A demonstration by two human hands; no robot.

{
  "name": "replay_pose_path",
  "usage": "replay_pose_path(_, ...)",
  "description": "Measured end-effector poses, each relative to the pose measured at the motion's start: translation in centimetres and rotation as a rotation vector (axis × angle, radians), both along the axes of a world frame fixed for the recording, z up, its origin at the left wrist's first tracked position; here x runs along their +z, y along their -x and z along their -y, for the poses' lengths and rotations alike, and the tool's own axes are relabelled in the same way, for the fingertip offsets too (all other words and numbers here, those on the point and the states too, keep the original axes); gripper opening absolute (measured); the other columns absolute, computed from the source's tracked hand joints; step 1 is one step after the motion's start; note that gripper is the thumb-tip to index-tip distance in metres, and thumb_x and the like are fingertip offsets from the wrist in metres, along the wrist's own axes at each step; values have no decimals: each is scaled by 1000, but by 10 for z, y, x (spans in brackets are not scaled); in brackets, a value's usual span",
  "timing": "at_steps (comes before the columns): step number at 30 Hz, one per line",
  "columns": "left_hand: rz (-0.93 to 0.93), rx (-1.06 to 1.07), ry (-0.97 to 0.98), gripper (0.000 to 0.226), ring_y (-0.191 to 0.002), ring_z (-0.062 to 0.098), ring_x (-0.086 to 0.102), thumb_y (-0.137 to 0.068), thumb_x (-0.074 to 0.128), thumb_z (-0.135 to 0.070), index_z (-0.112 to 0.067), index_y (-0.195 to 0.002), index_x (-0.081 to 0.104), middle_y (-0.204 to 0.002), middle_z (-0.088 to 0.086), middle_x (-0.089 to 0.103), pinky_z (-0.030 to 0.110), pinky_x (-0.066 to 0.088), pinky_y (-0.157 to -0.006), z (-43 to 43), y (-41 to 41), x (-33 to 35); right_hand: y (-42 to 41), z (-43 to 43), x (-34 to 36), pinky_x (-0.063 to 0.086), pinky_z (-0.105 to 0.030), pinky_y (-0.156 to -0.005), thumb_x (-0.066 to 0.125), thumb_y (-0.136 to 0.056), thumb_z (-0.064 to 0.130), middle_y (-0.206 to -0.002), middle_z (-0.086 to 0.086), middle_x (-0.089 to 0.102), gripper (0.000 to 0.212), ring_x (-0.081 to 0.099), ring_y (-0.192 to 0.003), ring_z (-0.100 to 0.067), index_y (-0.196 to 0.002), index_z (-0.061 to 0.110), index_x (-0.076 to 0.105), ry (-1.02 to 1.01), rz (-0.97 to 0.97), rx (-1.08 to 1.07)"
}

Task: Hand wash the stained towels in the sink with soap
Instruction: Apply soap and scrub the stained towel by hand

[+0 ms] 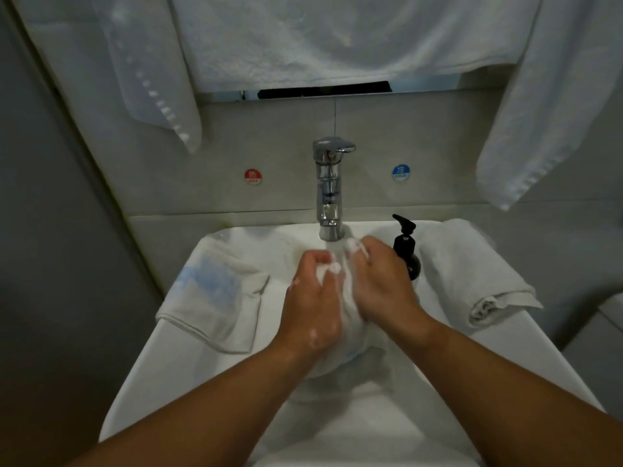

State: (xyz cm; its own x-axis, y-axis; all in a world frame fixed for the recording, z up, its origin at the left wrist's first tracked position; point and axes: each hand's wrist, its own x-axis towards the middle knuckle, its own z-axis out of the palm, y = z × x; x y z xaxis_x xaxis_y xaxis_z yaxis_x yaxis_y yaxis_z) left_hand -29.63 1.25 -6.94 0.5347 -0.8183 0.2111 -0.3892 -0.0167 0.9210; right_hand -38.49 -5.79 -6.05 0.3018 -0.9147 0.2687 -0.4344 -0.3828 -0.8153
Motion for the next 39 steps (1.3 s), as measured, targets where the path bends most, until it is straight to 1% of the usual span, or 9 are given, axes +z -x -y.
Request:
replay_pose_path(5, -273, 171, 34, 12, -94, 18, 65, -102, 51, -32, -38, -113, 51, -104, -4, 67, 41, 55, -89, 19, -15, 3, 3, -18, -2, 44, -28, -73, 39, -107, 33, -90, 6, 62, 24, 59, -83, -12, -92, 26, 56, 71, -103, 187)
replay_pose_path(11, 21, -16, 1, 17, -88, 1, 58, -107, 41, -35, -31, -120, 50, -99, -11, 62, 10, 46, -71, -4, -3, 2, -2, -4, 0, 39, -30, -61, 43, -106, 31, -77, 3, 59, 29, 57, -71, -15, -78, 25, 47, 74, 25, 19)
replay_pose_path(15, -77, 44, 130, 19, -98, 15, 65, -102, 50, -35, -32, -121, 51, -107, -6, 66, 37, 54, -88, 11, -7, 5, 7, -3, -4, 43, -34, -77, 35, -107, 31, -102, -7, 64, 29, 60, -96, -28, -96, 16, 57, 2, -367, 106)
replay_pose_path(18, -45, 171, -76, 17, -101, 24, 64, -105, 45, -32, -28, -121, 49, -111, 3, 66, 38, 52, -94, 16, -16, 0, 0, -20, -2, 39, -34, -68, 43, -105, 30, -78, 6, 56, 27, 54, -76, -18, -78, 28, 46, 109, -176, 176)
replay_pose_path(22, 105, 5, -41, 16, -86, 5, 59, -107, 42, -29, -27, -117, 53, -102, -9, 63, 6, 44, -71, 2, -8, 0, -3, -7, 5, 38, -29, -61, 42, -106, 28, -79, 4, 57, 26, 55, -72, -15, -81, 27, 46, 78, -39, 27)
replay_pose_path(27, -112, 116, 126, 11, -93, 15, 65, -103, 52, -26, -31, -112, 54, -100, -9, 65, 33, 53, -82, 15, -16, 7, 3, -16, -1, 39, -33, -73, 34, -108, 34, -98, -5, 65, 31, 60, -90, -24, -97, 16, 57, 6, -297, 126)
replay_pose_path(32, 91, 10, -129, 16, -94, 14, 60, -106, 43, -29, -25, -117, 55, -103, -6, 64, 22, 43, -73, 8, -16, -1, -5, -15, 2, 37, -22, -57, 45, -105, 25, -73, 10, 55, 17, 53, -67, -6, -88, 25, 50, 160, 13, 52)
replay_pose_path(36, -32, -54, 159, 17, -94, 14, 65, -96, 50, -35, -32, -111, 58, -99, -11, 67, 31, 54, -81, 8, -13, 4, 4, -2, -2, 38, -31, -73, 32, -109, 32, -104, -7, 64, 31, 61, -100, -30, -105, 14, 58, -10, -346, 29)
replay_pose_path(39, -1, 152, 28, 11, -99, 21, 64, -103, 48, -31, -28, -111, 54, -102, -7, 66, 36, 50, -87, 14, -17, 3, 2, -16, -4, 34, -31, -73, 35, -107, 34, -97, -2, 63, 26, 59, -95, -25, -92, 25, 54, 44, -322, 138)
